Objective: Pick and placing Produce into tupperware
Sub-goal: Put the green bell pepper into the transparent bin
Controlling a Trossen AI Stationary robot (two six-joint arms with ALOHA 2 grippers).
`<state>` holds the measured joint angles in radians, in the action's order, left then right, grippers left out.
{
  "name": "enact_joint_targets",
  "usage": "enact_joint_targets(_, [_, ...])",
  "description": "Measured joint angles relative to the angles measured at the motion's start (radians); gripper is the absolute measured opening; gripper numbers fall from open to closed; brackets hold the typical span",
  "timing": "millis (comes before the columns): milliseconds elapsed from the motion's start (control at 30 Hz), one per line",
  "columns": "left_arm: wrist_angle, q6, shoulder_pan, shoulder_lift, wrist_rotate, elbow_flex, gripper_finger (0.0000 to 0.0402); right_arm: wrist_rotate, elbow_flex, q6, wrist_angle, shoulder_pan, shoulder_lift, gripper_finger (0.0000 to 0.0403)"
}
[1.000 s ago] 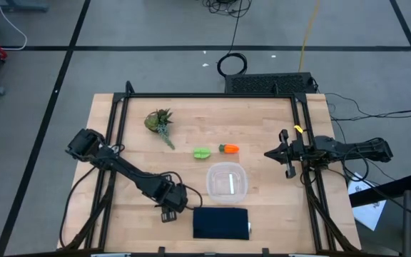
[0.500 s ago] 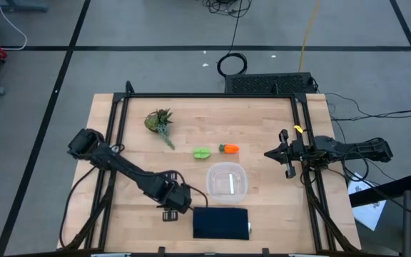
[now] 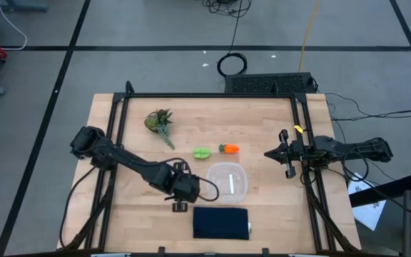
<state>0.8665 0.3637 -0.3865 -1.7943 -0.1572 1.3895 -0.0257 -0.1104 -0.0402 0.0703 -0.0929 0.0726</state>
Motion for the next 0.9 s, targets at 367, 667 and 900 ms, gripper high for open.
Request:
enact_joint_targets(367, [0.005,-0.098,0.020,0.000,0.006,0.074,0.0159,0.000,0.000,0.000,0.000,0.000,0.000,0.0000])
enact_joint_targets(667, [-0.009,-0.116,0.077,-0.001,0.058,0.095,0.0160,0.000,0.000,0.000,0.000,0.000,0.000,0.0000])
enact_joint_targets(900, [-0.052,-0.144,0.166,-0.003,0.117,0.094,0.0161,0.000,0.000,0.000,0.000,0.000,0.000,0.0000])
